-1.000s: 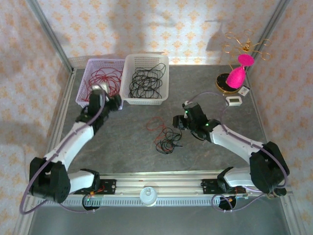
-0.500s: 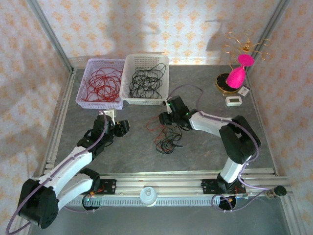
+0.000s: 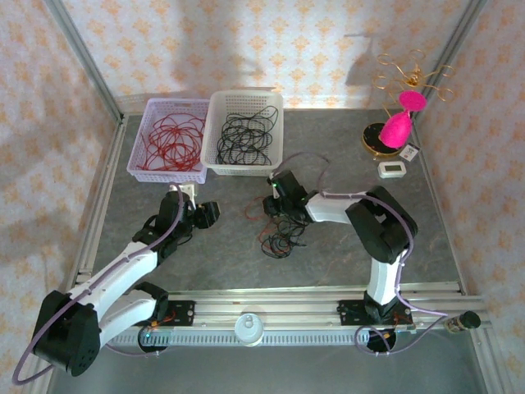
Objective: Untangle the cables
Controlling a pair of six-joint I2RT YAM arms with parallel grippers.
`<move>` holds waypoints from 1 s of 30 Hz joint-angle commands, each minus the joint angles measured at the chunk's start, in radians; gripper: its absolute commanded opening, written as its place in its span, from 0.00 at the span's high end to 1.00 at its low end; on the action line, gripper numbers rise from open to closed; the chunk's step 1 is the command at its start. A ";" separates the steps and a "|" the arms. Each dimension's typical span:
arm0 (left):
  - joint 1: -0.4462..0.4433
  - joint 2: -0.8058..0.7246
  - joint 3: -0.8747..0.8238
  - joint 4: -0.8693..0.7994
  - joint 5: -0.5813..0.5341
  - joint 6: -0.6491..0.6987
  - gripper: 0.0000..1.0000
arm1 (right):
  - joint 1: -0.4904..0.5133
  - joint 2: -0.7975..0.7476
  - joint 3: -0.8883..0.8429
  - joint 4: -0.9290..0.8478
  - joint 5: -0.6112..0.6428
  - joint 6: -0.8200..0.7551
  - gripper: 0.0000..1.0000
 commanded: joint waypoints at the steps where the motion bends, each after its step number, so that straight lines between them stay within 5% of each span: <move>1: -0.004 -0.014 -0.002 0.037 -0.001 -0.017 0.42 | 0.009 0.016 0.014 0.028 0.035 0.018 0.81; 6: -0.005 -0.043 -0.004 0.025 0.008 0.002 0.40 | 0.040 -0.105 -0.019 0.008 0.095 0.002 1.00; 12: -0.017 -0.115 -0.017 0.135 0.169 0.029 0.40 | 0.118 -0.308 -0.020 -0.070 0.166 -0.024 1.00; 19: -0.028 -0.127 -0.080 0.433 0.331 -0.040 0.22 | 0.125 -0.476 -0.024 -0.093 0.148 0.016 1.00; 26: -0.028 0.023 -0.141 0.810 0.457 -0.239 0.26 | 0.127 -0.567 -0.037 -0.064 0.100 0.025 1.00; 30: -0.039 0.072 -0.124 0.851 0.463 -0.239 0.33 | 0.127 -0.588 -0.056 -0.046 0.085 0.032 1.00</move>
